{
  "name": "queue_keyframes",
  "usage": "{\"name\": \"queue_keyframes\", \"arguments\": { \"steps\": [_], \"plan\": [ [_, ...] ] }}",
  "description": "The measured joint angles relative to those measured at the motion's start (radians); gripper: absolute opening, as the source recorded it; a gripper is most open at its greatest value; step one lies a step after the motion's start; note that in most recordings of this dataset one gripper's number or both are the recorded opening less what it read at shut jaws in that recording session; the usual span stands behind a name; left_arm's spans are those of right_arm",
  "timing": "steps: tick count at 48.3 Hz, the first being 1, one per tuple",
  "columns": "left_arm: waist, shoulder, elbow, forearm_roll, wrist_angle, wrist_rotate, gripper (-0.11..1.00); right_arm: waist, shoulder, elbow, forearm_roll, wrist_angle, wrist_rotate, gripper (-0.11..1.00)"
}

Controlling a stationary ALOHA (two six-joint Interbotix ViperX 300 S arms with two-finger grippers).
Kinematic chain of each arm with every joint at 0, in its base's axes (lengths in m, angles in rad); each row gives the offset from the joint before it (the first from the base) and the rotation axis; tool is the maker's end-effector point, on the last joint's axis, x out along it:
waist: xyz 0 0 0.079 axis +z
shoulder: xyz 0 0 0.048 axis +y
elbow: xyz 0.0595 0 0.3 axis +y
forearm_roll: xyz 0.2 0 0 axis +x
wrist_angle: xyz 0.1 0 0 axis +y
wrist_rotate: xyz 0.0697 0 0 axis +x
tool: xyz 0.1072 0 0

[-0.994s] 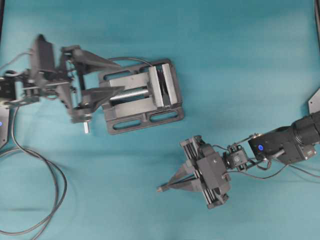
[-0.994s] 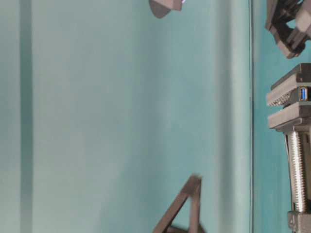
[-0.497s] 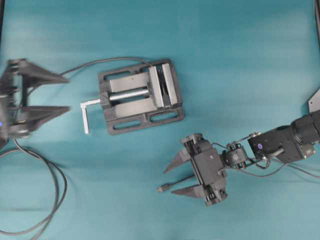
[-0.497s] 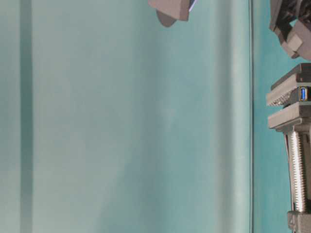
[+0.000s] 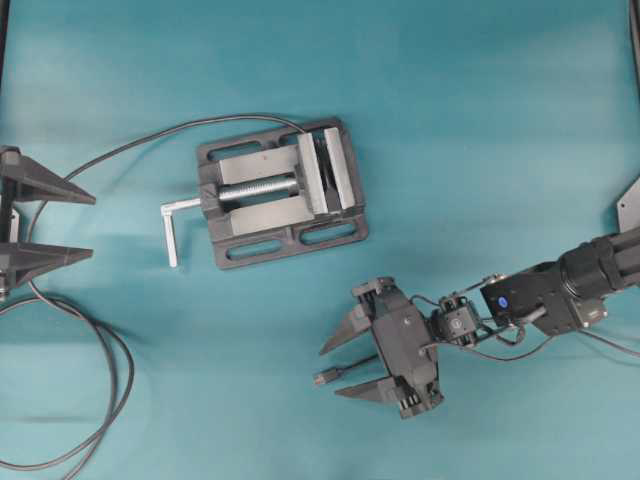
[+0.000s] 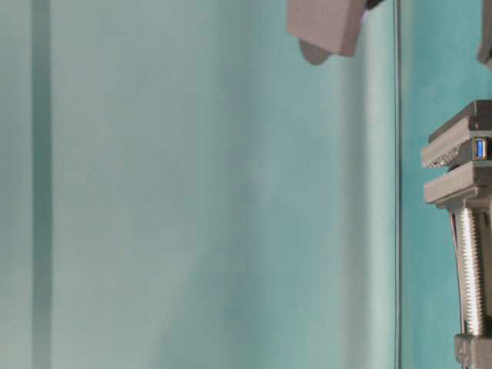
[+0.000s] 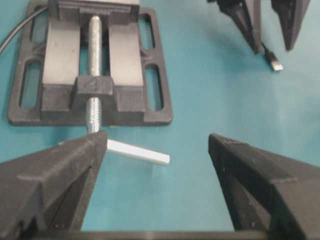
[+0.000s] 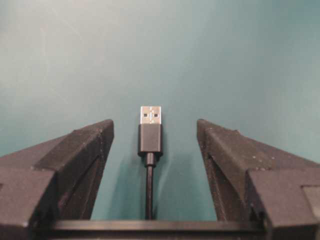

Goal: Insert the USB cable into the fixed female connector.
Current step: 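Close the right gripper on the black USB cable's plug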

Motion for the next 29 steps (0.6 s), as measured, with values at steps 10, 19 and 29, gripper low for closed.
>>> {"name": "queue_keyframes", "arguments": {
  "steps": [10,19,29],
  "plan": [
    [0.0,0.0,0.051,0.0,-0.121,-0.002,0.98,0.002,0.017,0.0,0.0,-0.021,0.008,0.69],
    [0.0,0.0,0.063,0.0,-0.135,0.0,0.98,0.002,0.017,0.0,0.0,-0.023,0.009,0.59],
    [0.0,0.0,0.064,0.0,-0.135,0.0,0.98,0.002,0.037,-0.002,0.0,-0.025,0.009,0.56]
  ]
}}
